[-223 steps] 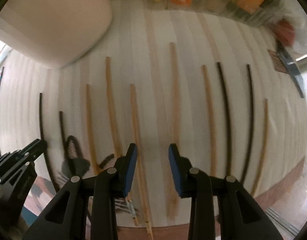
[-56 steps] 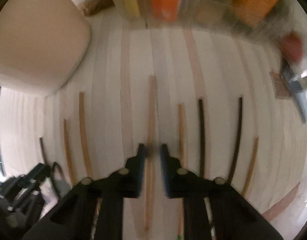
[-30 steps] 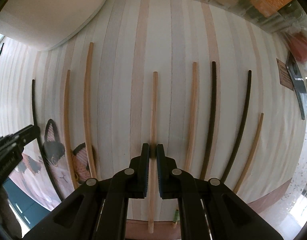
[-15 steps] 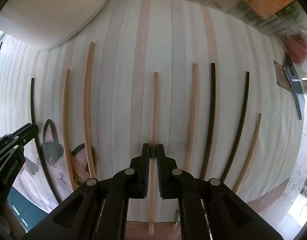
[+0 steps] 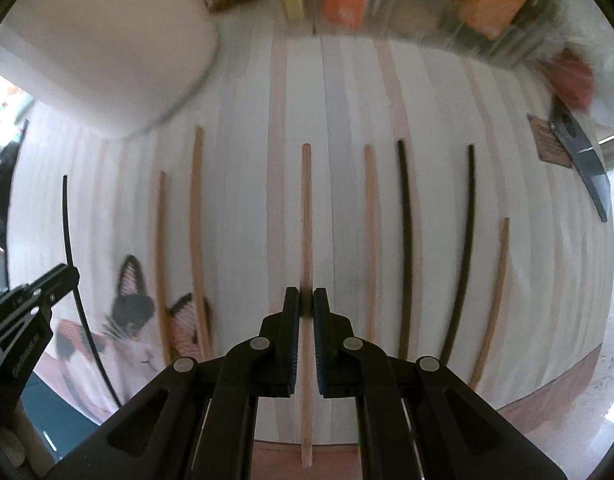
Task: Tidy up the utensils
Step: 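Lift both chopsticks and carry them toward the cream holder, then lower both chopsticks into the holder and open both tools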
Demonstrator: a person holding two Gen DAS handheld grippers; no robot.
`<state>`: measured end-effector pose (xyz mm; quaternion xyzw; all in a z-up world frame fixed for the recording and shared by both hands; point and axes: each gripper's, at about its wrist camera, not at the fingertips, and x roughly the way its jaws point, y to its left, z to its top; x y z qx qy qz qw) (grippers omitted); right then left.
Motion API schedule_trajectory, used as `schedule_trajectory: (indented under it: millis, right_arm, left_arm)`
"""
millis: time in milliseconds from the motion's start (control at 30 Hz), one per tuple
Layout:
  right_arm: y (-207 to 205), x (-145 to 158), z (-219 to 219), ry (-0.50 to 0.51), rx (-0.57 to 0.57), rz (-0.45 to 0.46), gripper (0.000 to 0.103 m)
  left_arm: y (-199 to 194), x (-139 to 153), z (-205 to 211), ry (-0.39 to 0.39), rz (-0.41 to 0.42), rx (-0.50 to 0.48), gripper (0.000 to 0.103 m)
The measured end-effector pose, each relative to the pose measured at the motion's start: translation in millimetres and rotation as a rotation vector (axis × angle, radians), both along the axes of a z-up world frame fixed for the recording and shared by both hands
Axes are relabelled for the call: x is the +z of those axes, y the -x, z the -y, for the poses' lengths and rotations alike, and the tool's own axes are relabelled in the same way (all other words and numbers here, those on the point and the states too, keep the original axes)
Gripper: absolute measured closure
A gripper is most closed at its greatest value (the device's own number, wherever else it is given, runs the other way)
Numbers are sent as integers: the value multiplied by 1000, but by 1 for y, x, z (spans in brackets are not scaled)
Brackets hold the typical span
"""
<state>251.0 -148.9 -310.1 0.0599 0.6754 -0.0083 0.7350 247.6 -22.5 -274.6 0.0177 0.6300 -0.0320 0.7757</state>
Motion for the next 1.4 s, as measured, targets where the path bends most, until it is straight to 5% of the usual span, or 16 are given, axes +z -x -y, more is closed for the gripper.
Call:
schedule_trajectory:
  millis: [467,967,1133,1400]
  right_arm:
    - [3,124,5,-87,-8,295,96]
    - [-97,300,-26,-181,30,680,96]
    - [-136,322,-40,-168,2,778,96]
    - [-179,303,-68,-140,-11,854,96]
  left_arm:
    - [3,130,-35,76,322,77,101]
    - [-58,306,-65,170,661,107,101]
    - [-95,307,-46,175,638,77,101]
    - [-149,254,-26,186,474,37,101]
